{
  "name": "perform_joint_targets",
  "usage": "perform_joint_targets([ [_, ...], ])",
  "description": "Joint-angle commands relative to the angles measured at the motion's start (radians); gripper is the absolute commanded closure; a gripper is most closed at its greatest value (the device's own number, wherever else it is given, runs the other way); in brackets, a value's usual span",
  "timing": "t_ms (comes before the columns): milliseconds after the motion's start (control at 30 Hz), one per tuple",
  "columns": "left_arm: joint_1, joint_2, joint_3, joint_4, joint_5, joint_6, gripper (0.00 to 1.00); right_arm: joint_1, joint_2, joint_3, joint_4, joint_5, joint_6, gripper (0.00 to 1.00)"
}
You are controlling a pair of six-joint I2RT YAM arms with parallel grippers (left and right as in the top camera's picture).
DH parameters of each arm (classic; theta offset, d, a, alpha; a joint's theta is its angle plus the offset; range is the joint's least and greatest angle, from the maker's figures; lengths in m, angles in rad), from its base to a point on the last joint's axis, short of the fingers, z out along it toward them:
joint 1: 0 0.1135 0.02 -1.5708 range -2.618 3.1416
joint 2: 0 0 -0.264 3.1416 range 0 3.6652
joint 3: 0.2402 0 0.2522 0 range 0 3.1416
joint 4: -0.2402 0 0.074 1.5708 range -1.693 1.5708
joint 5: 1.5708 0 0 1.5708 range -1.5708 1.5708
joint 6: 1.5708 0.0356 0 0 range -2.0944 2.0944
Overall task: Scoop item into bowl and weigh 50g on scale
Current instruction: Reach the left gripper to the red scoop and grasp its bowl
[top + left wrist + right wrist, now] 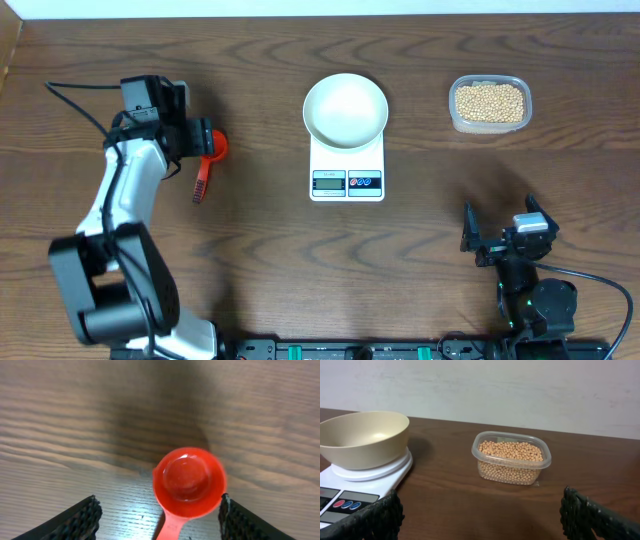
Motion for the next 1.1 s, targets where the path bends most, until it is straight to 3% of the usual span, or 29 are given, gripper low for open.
perform_joint_targets([
  [0,0.002,0.072,0.016,0.005,-0.019,-0.005,0.24,-0.002,-0.005,-0.002,-0.005,0.001,0.013,0.01],
  [100,0.002,0.112,0.016,0.023,-0.004,-0.005,0.26,-0.002,-0.005,-0.002,-0.005,0.001,0.013,0.01],
  [300,0.002,0.148,0.016,0.056,0.006,-0.009,0.46,-0.002,-0.005,-0.002,-0.005,0.001,0.013,0.01],
  [433,0.002,0.149,0.016,0.084,0.006,-0.043,0.53,-0.002,-0.005,-0.002,-0.005,0.001,0.013,0.01],
  [767,0.002,0.212,0.016,0.115,0.006,-0.062,0.54,-0.002,-0.005,-0.002,-0.005,0.002,0.013,0.01],
  [1000,0.002,0.216,0.016,0.120,0.006,-0.062,0.73,-0.002,-0.005,-0.002,-0.005,0.001,0.013,0.01],
  [1067,0.002,0.216,0.016,0.119,0.006,-0.062,0.87,-0.002,-0.005,-0.002,-0.005,0.001,0.013,0.01],
])
